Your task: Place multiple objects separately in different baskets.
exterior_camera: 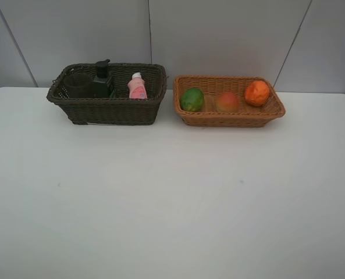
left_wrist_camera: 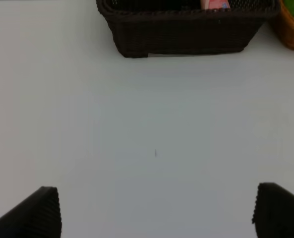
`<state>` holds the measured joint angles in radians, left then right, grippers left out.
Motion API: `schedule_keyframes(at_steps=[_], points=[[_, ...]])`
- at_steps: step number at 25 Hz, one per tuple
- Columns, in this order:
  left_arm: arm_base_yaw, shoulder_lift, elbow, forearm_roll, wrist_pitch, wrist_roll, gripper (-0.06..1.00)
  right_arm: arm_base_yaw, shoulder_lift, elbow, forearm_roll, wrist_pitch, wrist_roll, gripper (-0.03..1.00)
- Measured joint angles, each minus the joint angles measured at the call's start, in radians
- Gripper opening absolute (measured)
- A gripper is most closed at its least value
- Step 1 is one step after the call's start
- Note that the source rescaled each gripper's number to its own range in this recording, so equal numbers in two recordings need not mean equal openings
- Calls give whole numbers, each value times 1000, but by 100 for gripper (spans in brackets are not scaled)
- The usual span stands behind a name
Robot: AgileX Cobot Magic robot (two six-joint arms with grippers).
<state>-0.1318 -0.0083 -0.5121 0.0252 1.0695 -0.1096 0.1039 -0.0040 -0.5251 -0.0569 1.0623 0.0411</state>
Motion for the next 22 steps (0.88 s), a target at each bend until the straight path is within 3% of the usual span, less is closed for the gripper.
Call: schedule_keyframes(at_steps=[22], points=[[0, 0, 5, 0, -4, 50, 100, 0, 0, 0, 0, 0, 0, 94]])
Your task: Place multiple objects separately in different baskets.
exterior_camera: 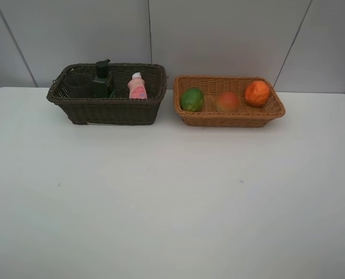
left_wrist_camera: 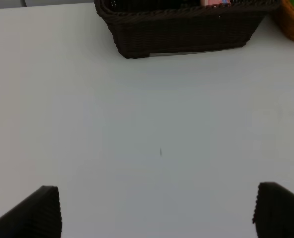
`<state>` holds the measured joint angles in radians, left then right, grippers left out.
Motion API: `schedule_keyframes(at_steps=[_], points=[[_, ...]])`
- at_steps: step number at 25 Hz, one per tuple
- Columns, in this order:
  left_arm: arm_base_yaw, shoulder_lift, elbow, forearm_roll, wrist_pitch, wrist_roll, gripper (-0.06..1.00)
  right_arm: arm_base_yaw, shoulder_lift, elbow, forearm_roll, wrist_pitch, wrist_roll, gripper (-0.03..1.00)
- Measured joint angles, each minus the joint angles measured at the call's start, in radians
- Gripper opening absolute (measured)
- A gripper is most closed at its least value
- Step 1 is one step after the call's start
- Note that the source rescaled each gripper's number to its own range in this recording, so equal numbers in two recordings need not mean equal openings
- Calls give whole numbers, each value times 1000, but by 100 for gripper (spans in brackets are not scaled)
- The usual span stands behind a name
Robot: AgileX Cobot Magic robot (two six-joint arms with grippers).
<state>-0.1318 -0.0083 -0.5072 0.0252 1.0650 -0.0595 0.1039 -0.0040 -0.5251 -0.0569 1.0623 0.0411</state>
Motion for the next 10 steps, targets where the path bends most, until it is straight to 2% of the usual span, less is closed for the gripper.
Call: schedule_keyframes(at_steps=[10], points=[[0, 0, 0, 2, 0, 0, 100, 0, 0, 0, 0, 0, 0, 94]])
